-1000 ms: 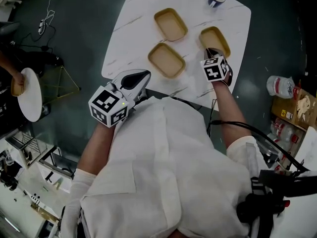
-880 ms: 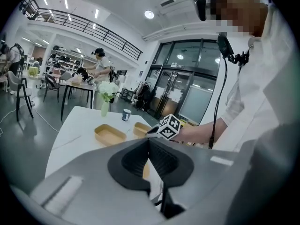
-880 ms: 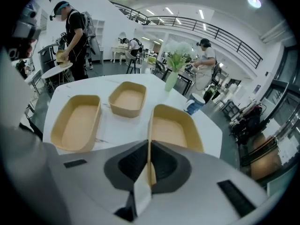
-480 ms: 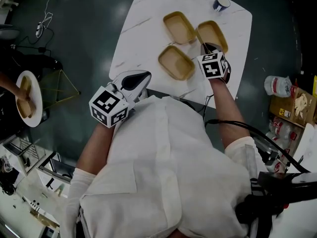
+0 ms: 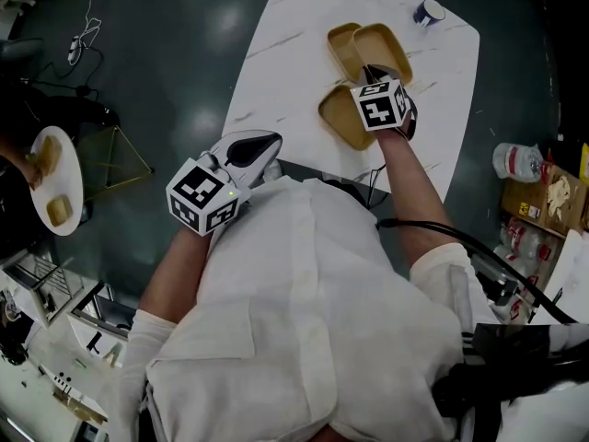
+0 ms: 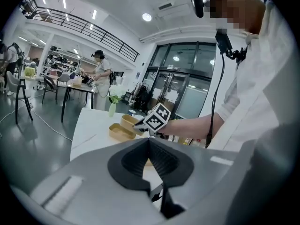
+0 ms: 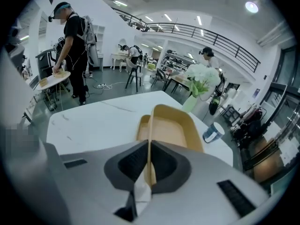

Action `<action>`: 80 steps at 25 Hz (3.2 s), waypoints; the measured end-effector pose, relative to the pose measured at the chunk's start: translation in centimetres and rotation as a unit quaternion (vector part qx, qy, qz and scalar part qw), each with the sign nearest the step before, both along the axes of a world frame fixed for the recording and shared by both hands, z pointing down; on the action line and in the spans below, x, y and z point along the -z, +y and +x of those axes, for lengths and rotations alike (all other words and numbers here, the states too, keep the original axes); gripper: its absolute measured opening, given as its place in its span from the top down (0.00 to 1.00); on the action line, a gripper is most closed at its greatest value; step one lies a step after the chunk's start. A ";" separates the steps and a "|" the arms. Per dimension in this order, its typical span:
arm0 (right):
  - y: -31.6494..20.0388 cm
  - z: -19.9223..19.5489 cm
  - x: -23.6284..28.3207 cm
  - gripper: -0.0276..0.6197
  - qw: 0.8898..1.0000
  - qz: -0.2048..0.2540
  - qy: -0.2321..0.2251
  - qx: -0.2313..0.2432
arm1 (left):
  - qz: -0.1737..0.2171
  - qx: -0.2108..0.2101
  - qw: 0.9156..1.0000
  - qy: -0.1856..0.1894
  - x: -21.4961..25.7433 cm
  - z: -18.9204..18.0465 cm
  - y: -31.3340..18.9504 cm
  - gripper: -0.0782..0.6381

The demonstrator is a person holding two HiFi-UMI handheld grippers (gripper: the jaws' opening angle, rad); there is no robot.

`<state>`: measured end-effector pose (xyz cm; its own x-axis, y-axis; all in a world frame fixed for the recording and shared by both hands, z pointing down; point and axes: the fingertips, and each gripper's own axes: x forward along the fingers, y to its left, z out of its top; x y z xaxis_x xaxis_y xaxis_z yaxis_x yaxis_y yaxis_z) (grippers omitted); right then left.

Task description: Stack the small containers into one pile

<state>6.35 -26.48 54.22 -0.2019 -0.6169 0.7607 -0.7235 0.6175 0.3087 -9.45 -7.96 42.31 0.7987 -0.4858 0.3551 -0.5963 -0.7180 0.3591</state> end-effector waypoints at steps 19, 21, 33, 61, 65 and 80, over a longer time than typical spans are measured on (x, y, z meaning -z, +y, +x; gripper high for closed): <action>-2.9 -3.7 -4.2 0.93 0.999 -0.018 0.028 0.004 | -0.020 0.020 1.000 -0.005 -1.9 -5.0 0.5 0.88; -3.2 -3.9 -4.0 0.93 0.999 -0.016 0.028 0.005 | -0.022 0.021 1.000 -0.006 -1.9 -5.3 0.6 0.88; -3.6 -4.3 -4.8 0.93 0.999 -0.028 0.022 -0.002 | -0.025 0.019 0.999 -0.011 -2.3 -5.5 0.9 0.88; -2.0 -4.5 -3.7 0.84 0.998 -0.036 -0.057 0.012 | -0.020 0.005 1.000 -0.007 -1.9 -4.7 1.3 0.88; -0.7 -3.9 -2.1 0.84 0.998 -0.024 -0.065 0.015 | -0.014 -0.004 1.000 -0.002 -1.4 -4.0 1.5 0.88; 9.0 -3.1 -0.8 0.84 0.994 -0.048 -0.085 0.046 | -0.003 -0.040 0.999 0.018 -0.7 -2.2 1.9 0.88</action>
<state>3.26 -17.48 55.00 -0.3849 -0.5161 0.7652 -0.6996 0.7039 0.1229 -11.62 -6.01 43.03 0.8468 -0.4189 0.3279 -0.5244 -0.7605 0.3828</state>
